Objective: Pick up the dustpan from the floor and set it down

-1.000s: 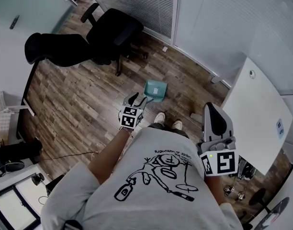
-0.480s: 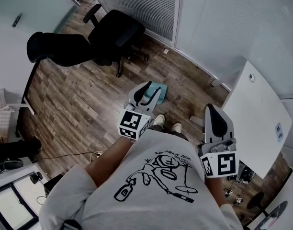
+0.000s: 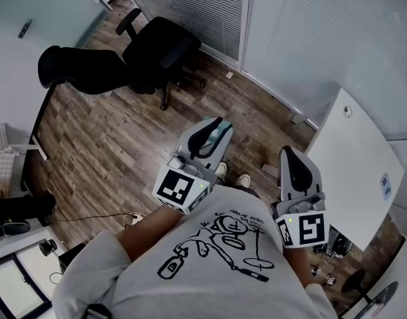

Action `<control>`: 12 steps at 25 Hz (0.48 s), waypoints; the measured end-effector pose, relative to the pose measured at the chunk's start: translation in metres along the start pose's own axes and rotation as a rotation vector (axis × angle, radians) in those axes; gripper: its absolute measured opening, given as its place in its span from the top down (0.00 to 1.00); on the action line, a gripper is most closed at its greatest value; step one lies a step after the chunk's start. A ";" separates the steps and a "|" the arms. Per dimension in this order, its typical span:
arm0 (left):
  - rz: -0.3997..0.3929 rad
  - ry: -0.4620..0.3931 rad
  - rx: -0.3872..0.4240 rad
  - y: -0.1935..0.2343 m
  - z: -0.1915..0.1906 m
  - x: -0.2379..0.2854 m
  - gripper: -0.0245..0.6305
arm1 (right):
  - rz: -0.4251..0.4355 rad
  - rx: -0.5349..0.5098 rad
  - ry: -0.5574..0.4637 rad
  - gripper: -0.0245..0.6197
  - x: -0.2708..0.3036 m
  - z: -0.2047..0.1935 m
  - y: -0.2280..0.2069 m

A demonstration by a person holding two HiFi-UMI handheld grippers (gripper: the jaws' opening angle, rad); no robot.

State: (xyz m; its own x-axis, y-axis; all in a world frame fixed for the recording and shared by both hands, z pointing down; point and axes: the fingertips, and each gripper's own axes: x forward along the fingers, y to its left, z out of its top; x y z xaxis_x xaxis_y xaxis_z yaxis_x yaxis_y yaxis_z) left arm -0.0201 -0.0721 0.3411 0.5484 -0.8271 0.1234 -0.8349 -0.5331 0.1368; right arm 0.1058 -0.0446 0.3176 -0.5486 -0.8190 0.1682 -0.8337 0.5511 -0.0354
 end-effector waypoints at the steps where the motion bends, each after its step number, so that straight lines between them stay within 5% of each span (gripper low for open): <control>1: -0.007 -0.015 0.012 -0.004 0.006 0.000 0.84 | 0.002 -0.001 0.000 0.95 0.000 0.000 0.000; 12: -0.082 -0.057 0.059 -0.038 0.028 0.003 0.92 | 0.034 -0.024 0.010 0.96 0.006 0.000 0.001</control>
State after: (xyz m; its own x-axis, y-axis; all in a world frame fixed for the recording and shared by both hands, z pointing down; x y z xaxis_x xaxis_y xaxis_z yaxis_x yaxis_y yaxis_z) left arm 0.0122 -0.0592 0.3082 0.6126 -0.7883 0.0580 -0.7898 -0.6074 0.0855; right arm 0.1015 -0.0484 0.3187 -0.5757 -0.7983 0.1771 -0.8128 0.5823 -0.0175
